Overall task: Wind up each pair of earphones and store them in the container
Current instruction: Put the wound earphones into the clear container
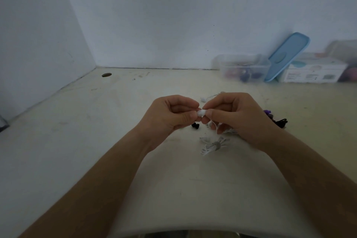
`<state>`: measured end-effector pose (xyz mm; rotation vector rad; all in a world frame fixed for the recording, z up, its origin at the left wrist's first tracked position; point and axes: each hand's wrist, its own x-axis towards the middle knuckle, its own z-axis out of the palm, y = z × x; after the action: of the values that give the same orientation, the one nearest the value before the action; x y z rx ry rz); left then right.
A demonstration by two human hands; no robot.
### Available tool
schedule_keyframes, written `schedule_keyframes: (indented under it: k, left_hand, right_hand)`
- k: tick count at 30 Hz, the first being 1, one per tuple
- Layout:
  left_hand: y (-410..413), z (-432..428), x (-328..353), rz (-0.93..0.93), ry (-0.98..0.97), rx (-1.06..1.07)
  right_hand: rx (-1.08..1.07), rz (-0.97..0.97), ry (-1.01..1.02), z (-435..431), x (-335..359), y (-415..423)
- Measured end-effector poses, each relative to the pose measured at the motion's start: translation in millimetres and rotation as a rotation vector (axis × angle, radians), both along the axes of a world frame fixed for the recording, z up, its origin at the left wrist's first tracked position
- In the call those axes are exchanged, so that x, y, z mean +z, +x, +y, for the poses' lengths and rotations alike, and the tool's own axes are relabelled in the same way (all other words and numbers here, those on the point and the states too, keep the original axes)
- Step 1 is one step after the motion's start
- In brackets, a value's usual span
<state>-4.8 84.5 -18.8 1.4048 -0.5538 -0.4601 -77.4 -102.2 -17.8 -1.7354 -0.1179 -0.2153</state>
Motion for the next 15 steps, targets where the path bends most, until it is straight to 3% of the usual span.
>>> schedule_keyframes:
  k: [6, 11, 15]
  left_hand:
    - [2, 1, 1, 0.003, -0.048, -0.042]
    - [-2, -3, 3, -0.350, 0.253, 0.060]
    - [-13, -16, -4, -0.573, 0.501, -0.042]
  right_hand:
    - [-0.021, 0.028, 0.067, -1, 1, 2]
    - [-0.053, 0.034, 0.217, -4, 4, 2]
    - [-0.068, 0.056, 0.336, -4, 9, 1]
